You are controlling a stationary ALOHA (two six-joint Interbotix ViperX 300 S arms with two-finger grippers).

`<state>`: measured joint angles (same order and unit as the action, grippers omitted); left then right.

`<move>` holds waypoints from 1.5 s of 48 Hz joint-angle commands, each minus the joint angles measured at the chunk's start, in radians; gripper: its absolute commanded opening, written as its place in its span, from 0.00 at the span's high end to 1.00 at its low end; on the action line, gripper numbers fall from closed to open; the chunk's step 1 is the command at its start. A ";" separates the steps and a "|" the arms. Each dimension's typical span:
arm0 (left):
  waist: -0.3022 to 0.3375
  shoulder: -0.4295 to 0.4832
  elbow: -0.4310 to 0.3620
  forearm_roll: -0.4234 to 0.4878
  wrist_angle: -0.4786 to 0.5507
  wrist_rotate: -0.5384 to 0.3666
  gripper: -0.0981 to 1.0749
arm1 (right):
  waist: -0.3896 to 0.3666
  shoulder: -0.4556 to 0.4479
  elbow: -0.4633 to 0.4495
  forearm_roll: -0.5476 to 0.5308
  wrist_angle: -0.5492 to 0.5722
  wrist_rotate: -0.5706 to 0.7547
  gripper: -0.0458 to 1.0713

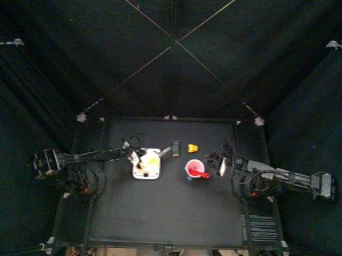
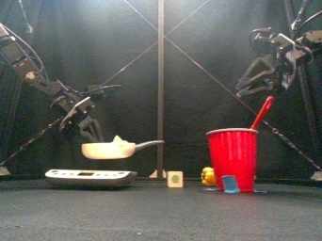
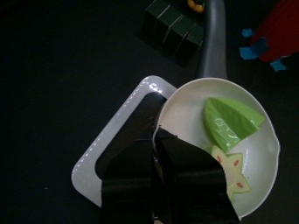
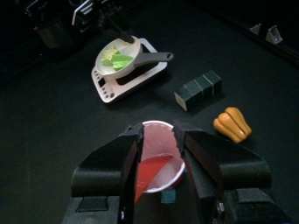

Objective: Place pan below cup

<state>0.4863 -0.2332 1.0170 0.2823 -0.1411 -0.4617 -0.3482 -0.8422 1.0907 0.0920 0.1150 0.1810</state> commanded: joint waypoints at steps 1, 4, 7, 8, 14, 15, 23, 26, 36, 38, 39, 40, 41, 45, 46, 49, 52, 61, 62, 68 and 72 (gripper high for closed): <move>-0.009 -0.012 -0.014 -0.003 -0.005 0.000 0.59 | 0.002 0.005 -0.011 0.002 -0.006 0.002 0.30; -0.018 -0.014 -0.015 0.000 -0.005 0.000 0.59 | 0.002 0.005 -0.011 0.000 -0.008 0.002 0.30; -0.041 -0.015 -0.018 0.003 -0.005 0.002 0.59 | 0.002 0.005 -0.012 0.000 -0.008 0.000 0.30; -0.051 -0.015 -0.018 0.006 -0.003 0.002 0.59 | 0.000 0.003 -0.012 -0.003 -0.008 0.000 0.30; -0.123 -0.021 -0.020 0.037 0.008 0.002 0.59 | -0.005 0.005 -0.021 -0.009 -0.011 -0.002 0.30; -0.133 -0.023 -0.020 0.041 0.012 0.002 0.59 | -0.005 0.005 -0.023 -0.011 -0.014 -0.002 0.30; -0.218 -0.046 -0.018 0.046 0.037 -0.003 0.59 | -0.008 0.005 -0.023 -0.015 -0.023 -0.002 0.30; -0.261 -0.048 -0.011 0.031 0.035 -0.008 0.59 | -0.008 0.002 -0.014 -0.020 -0.023 -0.003 0.30; -0.390 -0.021 -0.034 -0.023 0.028 -0.002 0.59 | -0.008 -0.002 0.040 -0.066 -0.025 -0.003 0.30; -0.405 -0.011 -0.048 -0.029 0.028 -0.003 0.59 | -0.005 -0.002 0.051 -0.078 -0.025 -0.003 0.30; -0.414 -0.003 -0.055 -0.032 0.028 -0.003 0.59 | -0.003 -0.003 0.055 -0.084 -0.025 -0.003 0.30; -0.422 0.006 -0.064 -0.035 0.028 -0.003 0.59 | -0.002 -0.005 0.060 -0.092 -0.025 -0.003 0.30; -0.430 0.015 -0.072 -0.040 0.028 -0.002 0.59 | -0.002 -0.008 0.064 -0.098 -0.026 -0.003 0.30; -0.457 0.061 -0.117 -0.043 0.032 0.000 0.59 | -0.002 -0.023 0.078 -0.114 -0.026 -0.002 0.30; -0.462 0.075 -0.129 -0.043 0.035 0.000 0.59 | -0.002 -0.029 0.083 -0.121 -0.026 -0.002 0.30; -0.472 0.115 -0.172 -0.041 0.038 0.002 0.59 | -0.006 -0.044 0.081 -0.129 -0.026 -0.002 0.30; -0.480 0.144 -0.206 -0.032 0.046 0.002 0.59 | -0.008 -0.057 0.077 -0.126 -0.026 -0.002 0.30; -0.488 0.213 -0.298 -0.026 0.067 0.000 0.59 | -0.009 -0.097 0.077 -0.117 -0.037 0.000 0.30; -0.489 0.219 -0.304 -0.028 0.067 -0.002 0.59 | -0.009 -0.097 0.078 -0.114 -0.044 0.000 0.30; -0.514 0.267 -0.341 -0.040 0.067 0.000 0.59 | -0.008 -0.097 0.089 -0.086 -0.086 0.000 0.30; -0.537 0.302 -0.370 -0.040 0.067 0.000 0.59 | -0.009 -0.097 0.091 -0.083 -0.089 0.000 0.30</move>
<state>-0.0245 0.0476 0.6980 0.2454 -0.0706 -0.4617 -0.3559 -0.9434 1.1904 0.0046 0.0430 0.1795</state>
